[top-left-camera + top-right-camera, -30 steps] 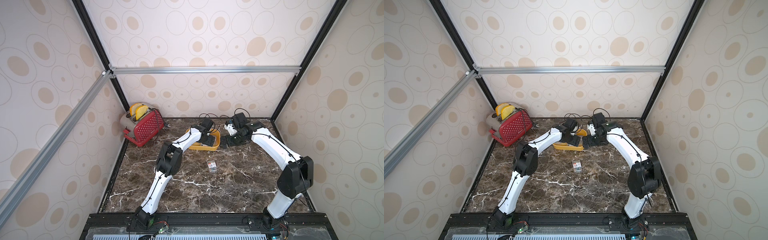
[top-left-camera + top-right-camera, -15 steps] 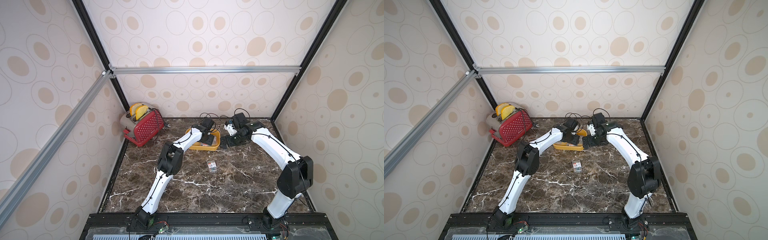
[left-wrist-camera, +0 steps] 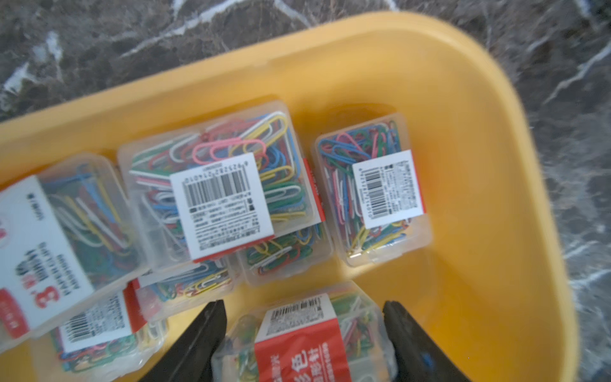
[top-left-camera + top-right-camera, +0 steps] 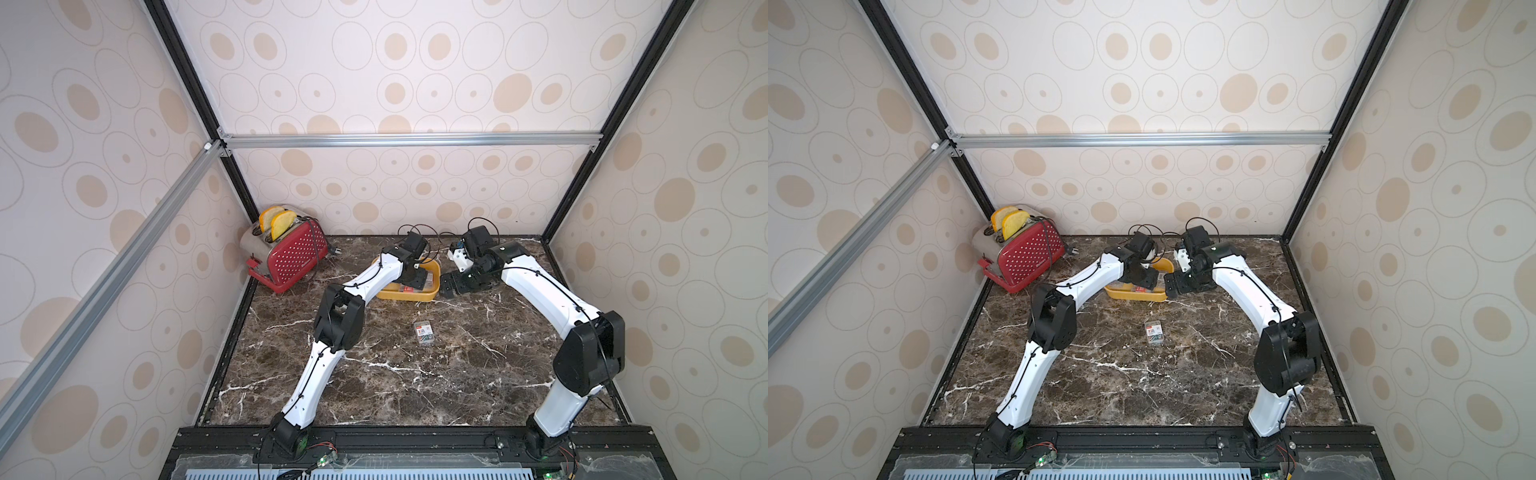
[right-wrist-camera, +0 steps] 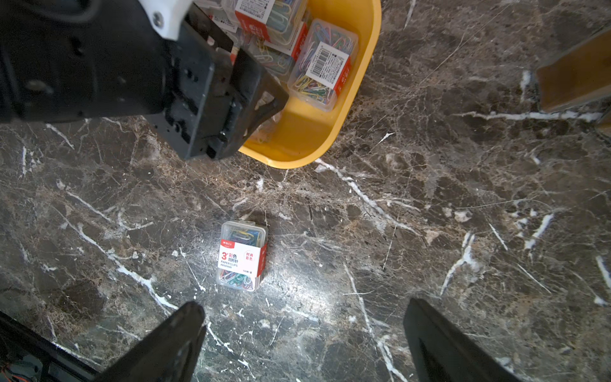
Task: Take the paper clips out of the storage box
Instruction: Pick up the boxed paper clips from the storage box.
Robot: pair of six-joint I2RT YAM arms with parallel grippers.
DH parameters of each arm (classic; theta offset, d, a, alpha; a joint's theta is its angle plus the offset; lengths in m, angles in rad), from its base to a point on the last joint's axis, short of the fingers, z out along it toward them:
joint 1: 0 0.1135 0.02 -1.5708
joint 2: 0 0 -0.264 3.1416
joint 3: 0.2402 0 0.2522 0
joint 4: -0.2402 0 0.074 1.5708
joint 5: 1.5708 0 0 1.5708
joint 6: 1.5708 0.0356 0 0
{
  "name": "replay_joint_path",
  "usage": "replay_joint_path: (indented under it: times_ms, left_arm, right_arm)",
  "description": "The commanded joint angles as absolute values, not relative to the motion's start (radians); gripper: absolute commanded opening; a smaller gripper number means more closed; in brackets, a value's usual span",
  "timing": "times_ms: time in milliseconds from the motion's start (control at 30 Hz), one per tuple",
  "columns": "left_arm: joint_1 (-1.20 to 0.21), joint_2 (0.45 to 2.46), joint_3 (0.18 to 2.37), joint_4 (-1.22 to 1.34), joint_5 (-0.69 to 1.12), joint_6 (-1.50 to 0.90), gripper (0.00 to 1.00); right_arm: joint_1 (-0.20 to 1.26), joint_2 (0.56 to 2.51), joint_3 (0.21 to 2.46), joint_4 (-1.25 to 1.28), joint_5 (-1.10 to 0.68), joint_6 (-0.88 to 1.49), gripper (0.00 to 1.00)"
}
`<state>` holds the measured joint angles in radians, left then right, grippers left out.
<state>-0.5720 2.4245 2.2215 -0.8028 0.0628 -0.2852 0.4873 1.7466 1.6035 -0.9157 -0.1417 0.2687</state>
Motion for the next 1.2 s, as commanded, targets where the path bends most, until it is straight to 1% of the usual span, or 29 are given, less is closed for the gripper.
replay_joint_path:
  times_ms: [0, 233, 567, 733, 833, 1000, 1167]
  left_arm:
    - [-0.538, 2.311, 2.288, -0.857, 0.14, -0.313, 0.39]
    - [-0.505, 2.257, 2.249, -0.868, 0.232, -0.376, 0.39]
    - [-0.482, 2.156, 2.117, -0.809, 0.368, -0.496, 0.4]
    - [-0.48, 2.143, 2.124, -0.871, 0.418, -0.471, 0.42]
    - [-0.478, 2.131, 2.12, -0.916, 0.481, -0.445, 0.42]
    - [-0.479, 2.058, 2.03, -0.914, 0.582, -0.433, 0.42]
    - [-0.478, 1.991, 1.954, -0.901, 0.656, -0.438, 0.42]
  right_arm:
    - [0.485, 1.742, 1.632, -0.921, -0.156, 0.266, 1.0]
    - [0.484, 1.735, 1.638, -0.909, -0.177, 0.263, 1.0]
    - [0.487, 1.674, 1.545, -0.805, -0.243, 0.266, 1.0]
    - [0.493, 1.641, 1.492, -0.747, -0.292, 0.225, 0.98]
    - [0.499, 1.605, 1.416, -0.651, -0.308, 0.184, 0.97]
    - [0.499, 1.533, 1.292, -0.466, -0.373, 0.157, 0.91]
    - [0.5, 1.502, 1.22, -0.319, -0.497, 0.166, 0.8]
